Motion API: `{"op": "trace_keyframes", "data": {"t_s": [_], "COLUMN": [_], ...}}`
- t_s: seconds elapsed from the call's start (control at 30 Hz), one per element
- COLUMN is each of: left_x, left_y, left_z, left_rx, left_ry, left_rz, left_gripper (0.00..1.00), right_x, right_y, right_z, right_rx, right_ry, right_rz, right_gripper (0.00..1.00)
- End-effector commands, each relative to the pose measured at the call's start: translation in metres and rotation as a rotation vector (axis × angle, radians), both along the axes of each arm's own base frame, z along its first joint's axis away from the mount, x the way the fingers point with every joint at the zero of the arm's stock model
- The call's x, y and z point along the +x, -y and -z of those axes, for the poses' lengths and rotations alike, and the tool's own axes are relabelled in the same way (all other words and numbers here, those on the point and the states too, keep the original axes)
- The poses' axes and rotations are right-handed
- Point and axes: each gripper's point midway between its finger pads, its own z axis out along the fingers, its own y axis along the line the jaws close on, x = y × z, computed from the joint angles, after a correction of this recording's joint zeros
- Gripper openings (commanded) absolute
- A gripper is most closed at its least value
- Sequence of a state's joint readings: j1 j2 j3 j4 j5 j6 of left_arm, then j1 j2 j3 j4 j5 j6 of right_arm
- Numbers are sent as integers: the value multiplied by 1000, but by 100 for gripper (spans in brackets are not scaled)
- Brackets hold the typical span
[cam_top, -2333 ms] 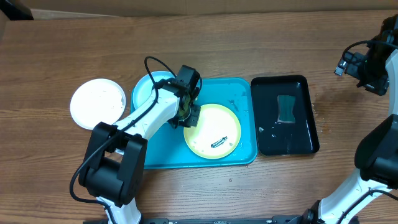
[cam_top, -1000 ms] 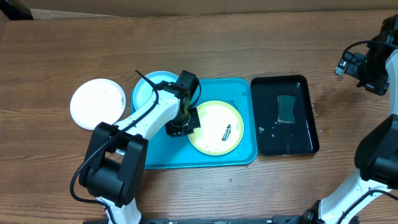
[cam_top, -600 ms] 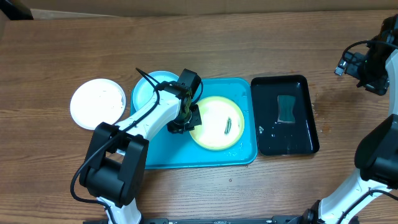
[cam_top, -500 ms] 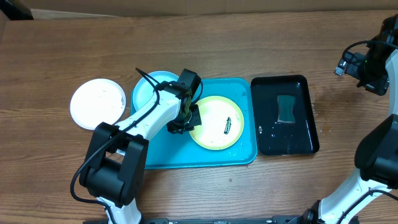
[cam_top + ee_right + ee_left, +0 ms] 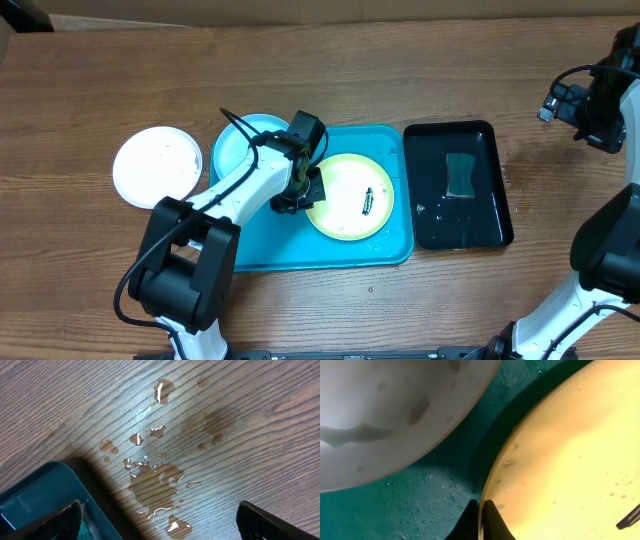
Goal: Clean dirty plates on tray and stack at the side
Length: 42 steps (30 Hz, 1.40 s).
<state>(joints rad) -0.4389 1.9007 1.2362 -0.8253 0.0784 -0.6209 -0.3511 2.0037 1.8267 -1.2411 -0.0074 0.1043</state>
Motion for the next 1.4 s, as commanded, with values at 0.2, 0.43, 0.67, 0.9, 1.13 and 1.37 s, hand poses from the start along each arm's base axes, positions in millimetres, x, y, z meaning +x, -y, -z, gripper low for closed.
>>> {"op": "trace_keyframes", "data": {"t_s": [0.2, 0.43, 0.67, 0.9, 1.13, 1.37], "left_x": [-1, 18, 13, -2, 21, 25], "left_y": [-3, 2, 1, -7, -7, -7], "left_z": [2, -4, -4, -2, -10, -11], "left_rx": [15, -3, 4, 28, 47, 54], "left_ry": [-6, 72, 56, -15, 74, 92], "left_rz": [37, 168, 202, 103, 121, 171], "left_gripper": [28, 24, 4, 23, 19, 4], "right_x": [2, 2, 2, 2, 2, 2], "right_y": [1, 1, 1, 1, 1, 1], "right_z": [-8, -8, -8, -8, -8, -8], "right_rx": [-14, -14, -14, -14, -14, -14], "right_ry": [23, 23, 23, 23, 23, 23], "right_rz": [3, 3, 3, 3, 3, 3], "right_gripper": [100, 100, 100, 100, 100, 100]}}
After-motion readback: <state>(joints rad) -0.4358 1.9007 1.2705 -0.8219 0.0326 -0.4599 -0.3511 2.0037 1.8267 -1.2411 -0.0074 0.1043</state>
